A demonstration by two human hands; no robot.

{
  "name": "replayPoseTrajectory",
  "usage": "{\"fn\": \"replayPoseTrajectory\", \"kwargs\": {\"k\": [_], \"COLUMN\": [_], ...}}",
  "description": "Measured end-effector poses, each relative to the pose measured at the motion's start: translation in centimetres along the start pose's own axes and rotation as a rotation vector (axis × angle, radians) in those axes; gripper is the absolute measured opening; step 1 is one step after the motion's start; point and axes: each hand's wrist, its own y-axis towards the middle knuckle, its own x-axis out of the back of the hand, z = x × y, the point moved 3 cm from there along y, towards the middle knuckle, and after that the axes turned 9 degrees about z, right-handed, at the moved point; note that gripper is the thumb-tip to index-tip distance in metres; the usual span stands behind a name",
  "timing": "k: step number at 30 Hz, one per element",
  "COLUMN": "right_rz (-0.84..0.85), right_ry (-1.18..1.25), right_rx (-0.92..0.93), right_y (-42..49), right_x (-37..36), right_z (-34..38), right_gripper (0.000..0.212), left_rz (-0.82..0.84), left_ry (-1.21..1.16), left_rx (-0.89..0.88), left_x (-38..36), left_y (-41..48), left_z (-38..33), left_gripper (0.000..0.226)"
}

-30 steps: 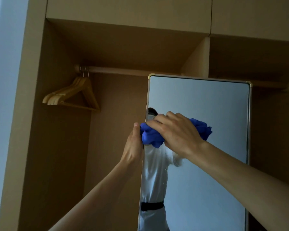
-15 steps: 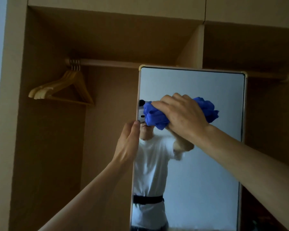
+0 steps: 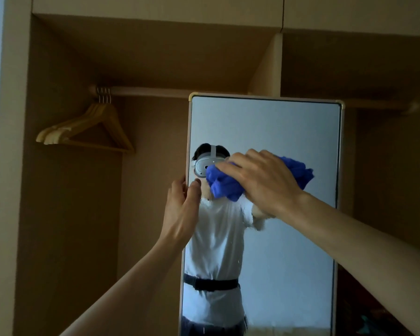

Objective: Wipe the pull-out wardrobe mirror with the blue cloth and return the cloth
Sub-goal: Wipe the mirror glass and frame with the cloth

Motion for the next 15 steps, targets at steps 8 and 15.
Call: {"fn": "replayPoseTrajectory", "kwargs": {"k": [8,15], "right_rz": [-0.097,-0.038], "right_ry": [-0.006,-0.057], "right_rx": [-0.098,-0.02], "right_y": [2.4,-0.1], "right_x": [2.4,0.6], "right_z": [-5.6,-4.7], "right_gripper": [0.028,0.03], "left_rz": [-0.055,-0.139], "left_ry": [0.132,0.166], "left_rx": [-0.021,-0.006], "left_x": [-1.3,-2.5], "left_y": [-0.5,-0.8], "left_z": [-0.3,0.4], "left_gripper": [0.011,0.079]}}
